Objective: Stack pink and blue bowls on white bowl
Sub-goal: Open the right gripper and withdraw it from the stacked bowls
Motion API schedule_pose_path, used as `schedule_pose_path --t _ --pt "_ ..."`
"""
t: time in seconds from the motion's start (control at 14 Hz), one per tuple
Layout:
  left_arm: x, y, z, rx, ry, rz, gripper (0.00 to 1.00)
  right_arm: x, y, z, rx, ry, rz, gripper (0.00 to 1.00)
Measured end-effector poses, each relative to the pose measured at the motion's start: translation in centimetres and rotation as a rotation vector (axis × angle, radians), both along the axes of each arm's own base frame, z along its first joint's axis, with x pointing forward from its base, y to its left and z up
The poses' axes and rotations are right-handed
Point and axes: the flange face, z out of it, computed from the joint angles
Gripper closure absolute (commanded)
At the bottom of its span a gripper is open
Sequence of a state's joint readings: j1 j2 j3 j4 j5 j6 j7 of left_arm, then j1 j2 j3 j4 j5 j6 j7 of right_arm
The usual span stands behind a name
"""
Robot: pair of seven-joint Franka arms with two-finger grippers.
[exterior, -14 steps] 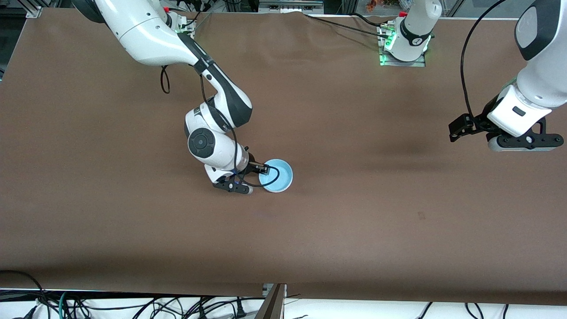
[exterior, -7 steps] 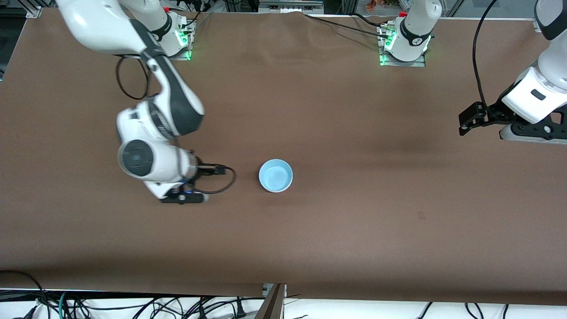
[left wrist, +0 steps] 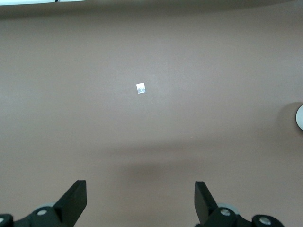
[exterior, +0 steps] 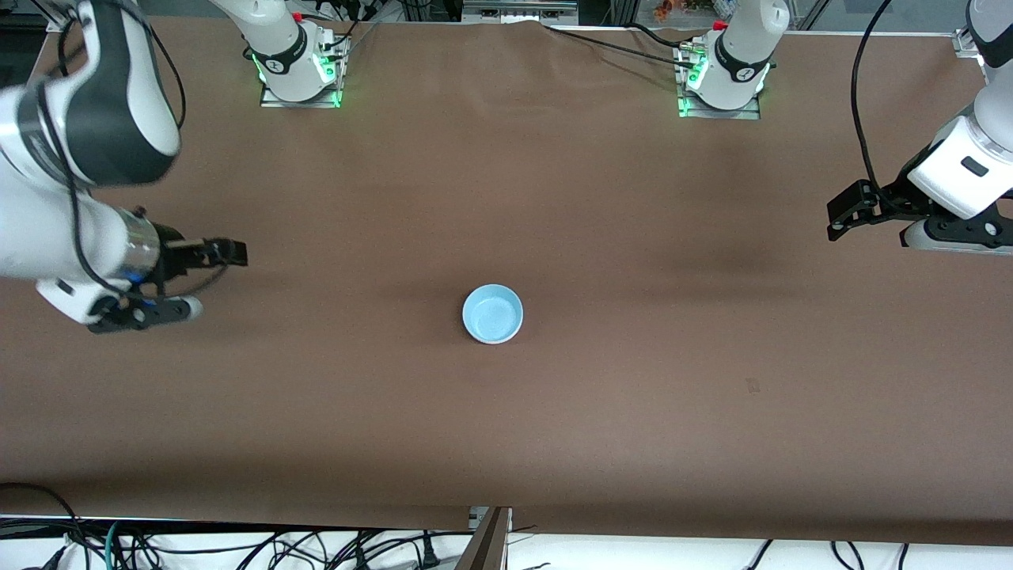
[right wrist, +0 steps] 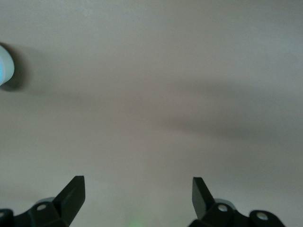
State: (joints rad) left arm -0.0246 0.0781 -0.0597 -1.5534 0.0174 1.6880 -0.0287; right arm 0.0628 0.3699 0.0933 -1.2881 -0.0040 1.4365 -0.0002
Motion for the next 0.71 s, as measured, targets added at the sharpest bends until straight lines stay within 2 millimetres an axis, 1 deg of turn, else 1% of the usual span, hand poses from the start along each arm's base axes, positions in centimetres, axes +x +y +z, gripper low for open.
schedule_pose_path --t 0.07,0.21,0.29,0.36,0.43,0.5,0.71 --pt "0.0 0.0 0.0 0.0 0.0 0.0 0.0 -1.1 -0.7 2.3 -0.008 -0.018 -0.011 0.0" --pt "0.0 0.0 0.0 0.0 0.001 -0.001 0.0 -3.0 -2.9 6.5 -0.017 -0.072 -0.047 0.0" --pt "0.0 -0.1 0.0 0.0 0.003 -0.002 0.0 -3.8 -3.8 8.0 -0.018 -0.096 -0.064 0.0" --pt "0.0 -0.1 -0.1 0.0 0.005 -0.001 0.0 -4.3 -4.5 9.1 -0.019 -0.112 -0.075 0.0" --pt "0.0 0.0 -0.1 0.0 0.005 -0.001 0.0 -4.7 -5.0 9.5 -0.024 -0.12 -0.082 0.0" --pt "0.0 0.0 -0.1 0.0 0.006 0.0 0.0 -4.8 -5.3 9.6 -0.032 -0.121 -0.085 0.0" --pt "0.0 0.3 -0.1 0.001 0.006 0.006 0.0 -4.8 -5.4 8.6 -0.04 -0.099 -0.086 0.0"
